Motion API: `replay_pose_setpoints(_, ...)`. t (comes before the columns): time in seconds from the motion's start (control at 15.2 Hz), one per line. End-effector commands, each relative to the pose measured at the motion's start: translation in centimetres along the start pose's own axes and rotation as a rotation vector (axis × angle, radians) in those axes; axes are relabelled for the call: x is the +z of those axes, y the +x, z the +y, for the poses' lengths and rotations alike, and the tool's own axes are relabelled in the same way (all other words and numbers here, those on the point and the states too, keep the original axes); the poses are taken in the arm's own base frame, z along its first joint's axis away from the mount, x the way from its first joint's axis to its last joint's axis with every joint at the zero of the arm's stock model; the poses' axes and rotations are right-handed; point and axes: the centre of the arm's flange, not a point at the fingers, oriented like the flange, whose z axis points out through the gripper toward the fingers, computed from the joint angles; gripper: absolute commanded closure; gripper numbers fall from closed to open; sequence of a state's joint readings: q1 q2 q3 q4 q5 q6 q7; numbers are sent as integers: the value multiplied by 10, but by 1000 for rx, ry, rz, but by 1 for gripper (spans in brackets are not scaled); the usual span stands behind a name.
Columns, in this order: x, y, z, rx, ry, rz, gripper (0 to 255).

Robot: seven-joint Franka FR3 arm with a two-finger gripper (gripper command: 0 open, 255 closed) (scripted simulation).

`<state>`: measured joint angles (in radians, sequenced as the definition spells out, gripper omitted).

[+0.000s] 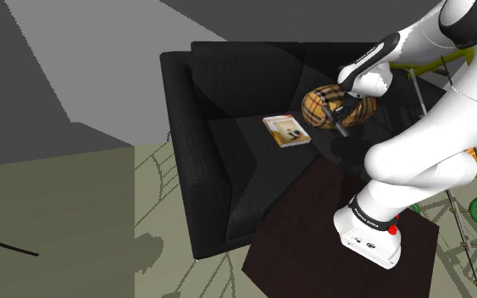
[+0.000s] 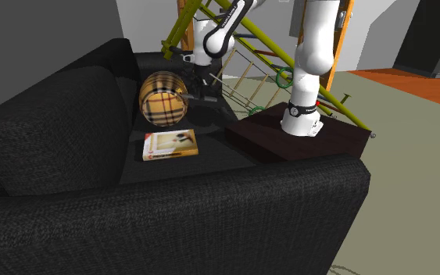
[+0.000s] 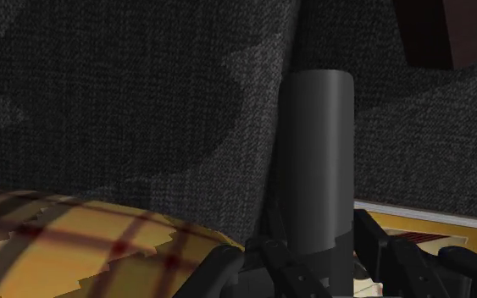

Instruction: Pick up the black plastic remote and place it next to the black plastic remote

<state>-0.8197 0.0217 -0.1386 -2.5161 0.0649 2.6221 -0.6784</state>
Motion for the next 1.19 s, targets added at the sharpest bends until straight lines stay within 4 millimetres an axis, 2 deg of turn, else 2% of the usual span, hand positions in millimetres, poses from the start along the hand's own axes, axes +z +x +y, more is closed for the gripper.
replay_pose_setpoints(0.0, 0, -15, 23, -2, 0, 0, 255)
replay_pose_setpoints(1.06, -9, -126, 202, -2, 0, 0, 255)
replay_pose_setpoints(1.12, -20, -74, 143, -111, 198, -42, 255)
